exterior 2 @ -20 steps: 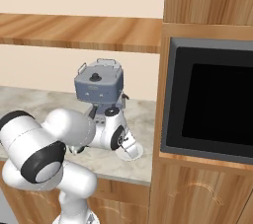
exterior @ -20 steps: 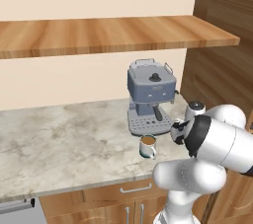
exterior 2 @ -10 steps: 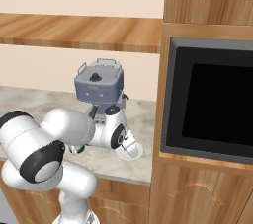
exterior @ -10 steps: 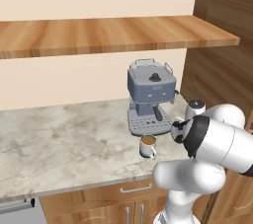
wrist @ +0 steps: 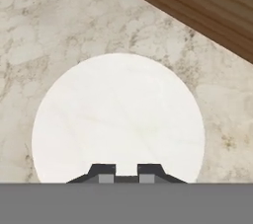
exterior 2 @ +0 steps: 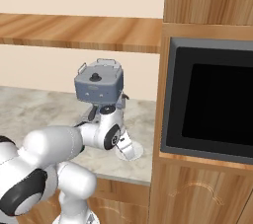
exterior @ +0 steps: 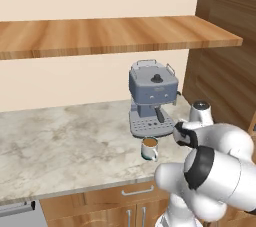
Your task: Take a sugar cube from the saucer and place it inside the coffee. Then, grab milk from the fridge and place it next to the coffee on the counter to sweeten the coffee.
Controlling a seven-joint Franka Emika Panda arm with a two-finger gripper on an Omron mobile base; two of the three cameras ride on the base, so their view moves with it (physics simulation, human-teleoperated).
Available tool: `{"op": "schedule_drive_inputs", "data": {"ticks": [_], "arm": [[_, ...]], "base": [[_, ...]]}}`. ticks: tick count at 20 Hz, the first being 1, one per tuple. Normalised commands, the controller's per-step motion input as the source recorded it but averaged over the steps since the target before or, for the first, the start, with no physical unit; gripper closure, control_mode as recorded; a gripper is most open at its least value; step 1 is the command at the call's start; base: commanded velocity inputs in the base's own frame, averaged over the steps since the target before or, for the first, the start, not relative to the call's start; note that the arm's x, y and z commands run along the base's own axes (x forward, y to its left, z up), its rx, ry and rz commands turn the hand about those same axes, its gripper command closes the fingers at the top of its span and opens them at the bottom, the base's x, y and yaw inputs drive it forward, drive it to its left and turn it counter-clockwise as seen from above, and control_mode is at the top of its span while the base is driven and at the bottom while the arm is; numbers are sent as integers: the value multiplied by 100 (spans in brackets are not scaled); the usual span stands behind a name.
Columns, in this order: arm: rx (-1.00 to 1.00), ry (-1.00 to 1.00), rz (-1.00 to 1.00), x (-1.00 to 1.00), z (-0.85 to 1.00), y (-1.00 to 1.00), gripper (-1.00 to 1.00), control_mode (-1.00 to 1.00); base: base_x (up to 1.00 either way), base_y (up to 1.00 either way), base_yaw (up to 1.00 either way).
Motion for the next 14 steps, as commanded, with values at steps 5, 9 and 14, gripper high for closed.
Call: {"op": "schedule_drive_inputs", "data": {"ticks": [5, 9, 14], "arm": [[1, 0, 0, -27, 56, 27, 100, -100], [5, 0, 0, -24, 67, 38, 100, -100], [4, -1, 0, -35, 42, 53, 100, -100]], "base": [[0, 0, 0], [0, 0, 0], [0, 0, 0]]}}
